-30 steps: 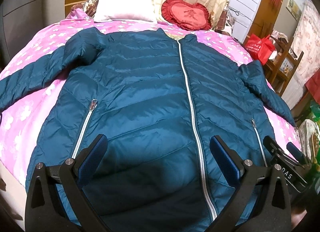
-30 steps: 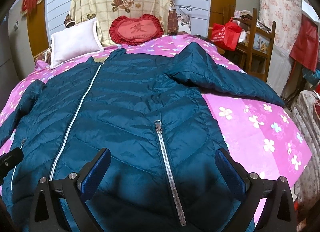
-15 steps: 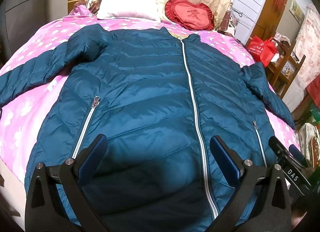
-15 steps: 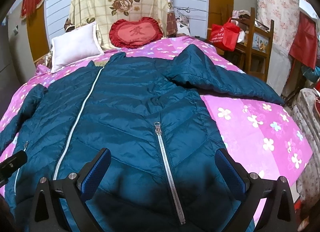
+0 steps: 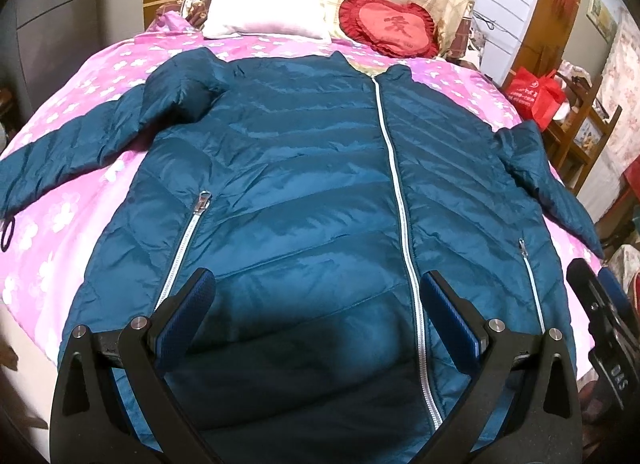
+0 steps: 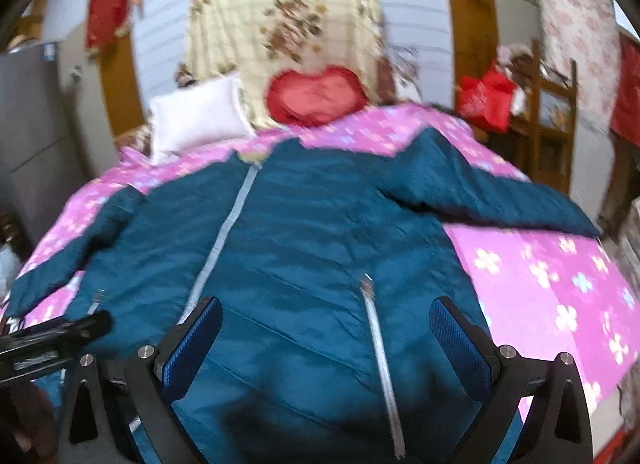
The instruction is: Fold large clothes
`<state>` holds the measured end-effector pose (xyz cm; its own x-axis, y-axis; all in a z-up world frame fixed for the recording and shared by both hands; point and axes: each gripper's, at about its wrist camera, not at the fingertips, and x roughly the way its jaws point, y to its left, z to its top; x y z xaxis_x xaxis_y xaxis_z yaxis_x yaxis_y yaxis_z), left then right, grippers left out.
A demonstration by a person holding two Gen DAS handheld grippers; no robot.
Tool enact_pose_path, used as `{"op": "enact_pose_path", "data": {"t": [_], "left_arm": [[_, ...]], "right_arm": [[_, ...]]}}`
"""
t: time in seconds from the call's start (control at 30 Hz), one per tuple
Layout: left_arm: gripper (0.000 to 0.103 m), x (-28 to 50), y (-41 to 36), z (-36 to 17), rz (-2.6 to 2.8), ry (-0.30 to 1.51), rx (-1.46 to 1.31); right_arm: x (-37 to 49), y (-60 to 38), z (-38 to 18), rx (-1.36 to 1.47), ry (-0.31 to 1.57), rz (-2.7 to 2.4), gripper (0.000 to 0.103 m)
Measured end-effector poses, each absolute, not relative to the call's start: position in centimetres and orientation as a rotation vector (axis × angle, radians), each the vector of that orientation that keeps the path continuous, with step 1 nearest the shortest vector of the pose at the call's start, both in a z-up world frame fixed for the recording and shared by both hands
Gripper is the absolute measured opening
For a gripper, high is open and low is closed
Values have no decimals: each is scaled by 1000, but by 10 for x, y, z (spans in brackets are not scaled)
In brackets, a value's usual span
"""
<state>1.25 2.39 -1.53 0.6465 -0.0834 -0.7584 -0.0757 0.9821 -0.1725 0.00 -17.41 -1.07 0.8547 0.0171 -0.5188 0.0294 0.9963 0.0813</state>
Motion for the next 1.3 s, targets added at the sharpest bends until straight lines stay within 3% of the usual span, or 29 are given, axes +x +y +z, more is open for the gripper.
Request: {"op": "enact_pose_path", "data": {"t": [1.3], "left_arm": [[102, 16, 29, -19, -5, 896, -217]], "right_arm": [[4, -179, -20, 87, 588, -22, 103]]}}
